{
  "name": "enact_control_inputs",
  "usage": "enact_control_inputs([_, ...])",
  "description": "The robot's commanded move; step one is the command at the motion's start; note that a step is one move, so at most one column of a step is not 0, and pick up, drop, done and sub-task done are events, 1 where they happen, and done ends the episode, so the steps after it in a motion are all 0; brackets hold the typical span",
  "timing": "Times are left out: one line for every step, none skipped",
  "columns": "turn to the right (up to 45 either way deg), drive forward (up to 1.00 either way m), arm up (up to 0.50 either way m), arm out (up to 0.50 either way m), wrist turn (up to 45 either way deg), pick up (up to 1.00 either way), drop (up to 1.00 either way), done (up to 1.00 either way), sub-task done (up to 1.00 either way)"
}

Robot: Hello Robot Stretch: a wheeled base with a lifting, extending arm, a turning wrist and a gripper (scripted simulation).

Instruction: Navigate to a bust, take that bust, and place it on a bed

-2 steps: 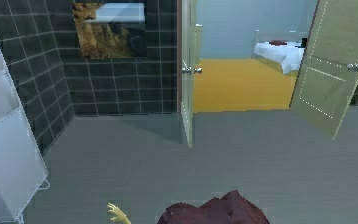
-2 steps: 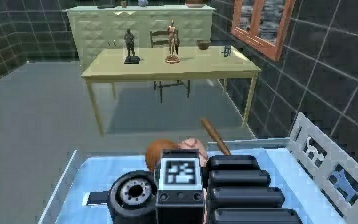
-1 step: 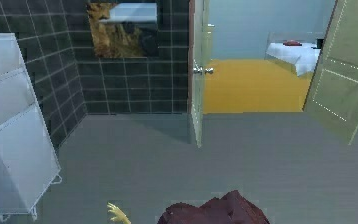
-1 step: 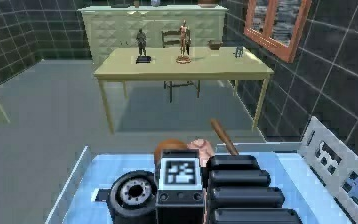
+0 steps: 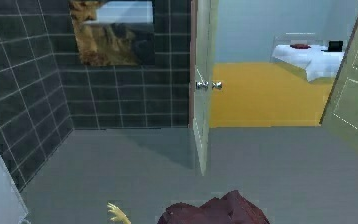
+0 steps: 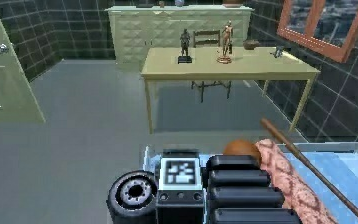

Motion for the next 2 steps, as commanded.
enact_control_inputs([-3.0,0.00,0.00,0.00,0.0,0.00,0.00,0.00,0.00])
enact_control_inputs([0.0,0.30,0.00,0.00,0.0,0.00,0.00,0.00,0.00])
